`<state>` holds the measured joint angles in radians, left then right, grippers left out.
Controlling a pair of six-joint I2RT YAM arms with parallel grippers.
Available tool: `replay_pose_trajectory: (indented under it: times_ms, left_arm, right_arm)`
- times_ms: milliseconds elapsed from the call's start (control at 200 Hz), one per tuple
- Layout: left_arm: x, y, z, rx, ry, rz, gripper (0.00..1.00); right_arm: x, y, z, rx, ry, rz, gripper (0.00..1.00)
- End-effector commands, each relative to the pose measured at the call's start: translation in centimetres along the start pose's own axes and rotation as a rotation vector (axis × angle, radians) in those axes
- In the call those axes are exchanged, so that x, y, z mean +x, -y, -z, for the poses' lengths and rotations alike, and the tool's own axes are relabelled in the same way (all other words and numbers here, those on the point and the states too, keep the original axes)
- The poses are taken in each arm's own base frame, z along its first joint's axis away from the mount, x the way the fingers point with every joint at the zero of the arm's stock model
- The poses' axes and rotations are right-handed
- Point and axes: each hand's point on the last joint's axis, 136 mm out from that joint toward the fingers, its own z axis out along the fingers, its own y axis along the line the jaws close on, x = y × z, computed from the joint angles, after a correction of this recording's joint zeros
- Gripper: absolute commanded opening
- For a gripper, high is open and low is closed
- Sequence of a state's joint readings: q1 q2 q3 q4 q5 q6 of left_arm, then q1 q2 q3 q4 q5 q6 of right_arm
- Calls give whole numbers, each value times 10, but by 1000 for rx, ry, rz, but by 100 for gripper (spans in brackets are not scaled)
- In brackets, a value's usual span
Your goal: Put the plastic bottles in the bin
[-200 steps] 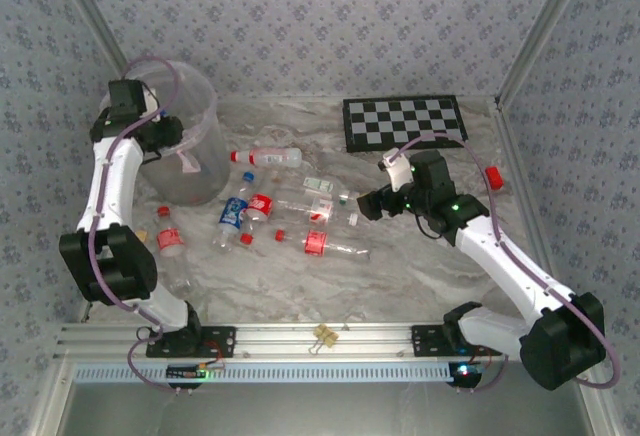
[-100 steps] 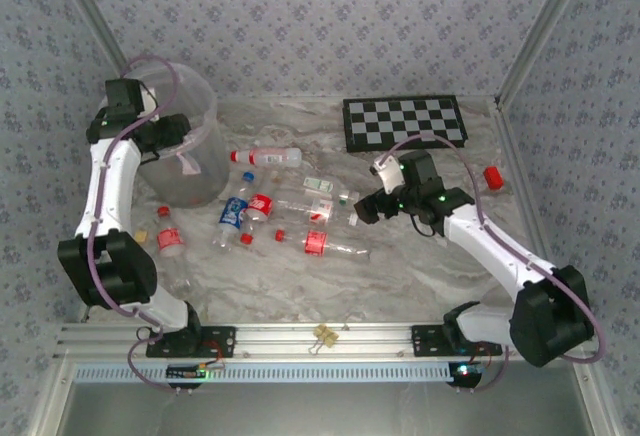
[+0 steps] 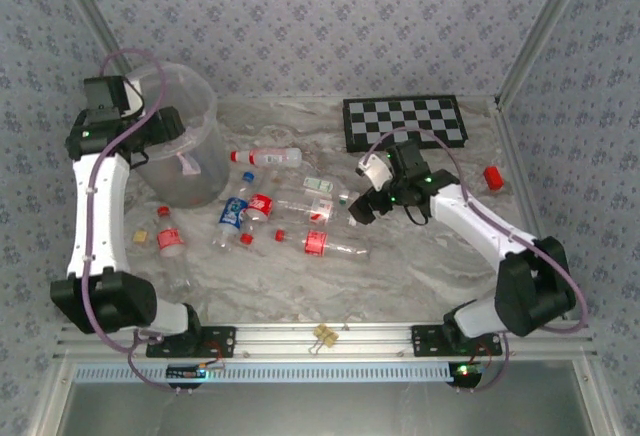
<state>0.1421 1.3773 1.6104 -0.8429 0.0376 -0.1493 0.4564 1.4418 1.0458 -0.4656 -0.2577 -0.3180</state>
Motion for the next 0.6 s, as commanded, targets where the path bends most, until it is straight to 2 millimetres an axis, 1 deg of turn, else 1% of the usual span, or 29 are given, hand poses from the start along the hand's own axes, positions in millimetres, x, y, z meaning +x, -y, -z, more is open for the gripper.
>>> replay_pose_trajectory:
  times_ms: [0,55,110,135,145,170,260,355,445,555,595]
  left_arm:
    - [-19,-7,42,-55,105,-7,86]
    - [-20,-6,52,-51,123,3,86]
    - [-18,-1,61,-23,135,18,86]
    - [-17,4,65,-3,140,27,85]
    - [-17,6,67,5,141,30,85]
    - [-15,13,71,37,146,35,85]
    - [-4,45,81,162,150,20,84]
    - [12,72,86,255,136,-12,83]
    - [29,88,90,339,95,-2,83]
    - [47,106,94,445,74,27,83]
    - [53,107,92,458,71,22,83]
  right_arm:
    - [-5,-4,-7,-16,-56,85,99]
    - [-11,-4,-15,-28,-57,88,97]
    - [-16,-3,-24,-44,-54,88,92]
    - [-13,-3,-30,-52,-69,87,91]
    - [-22,-1,-29,-47,-54,94,90]
    - [-25,1,-32,-47,-57,99,88]
    - [-23,7,-48,-47,-90,119,81]
    - [-21,10,-61,-61,-126,135,78]
    - [-18,9,-69,-91,-137,152,74]
    - [-11,12,-78,-112,-153,149,73]
    - [-8,14,-82,-114,-173,149,73]
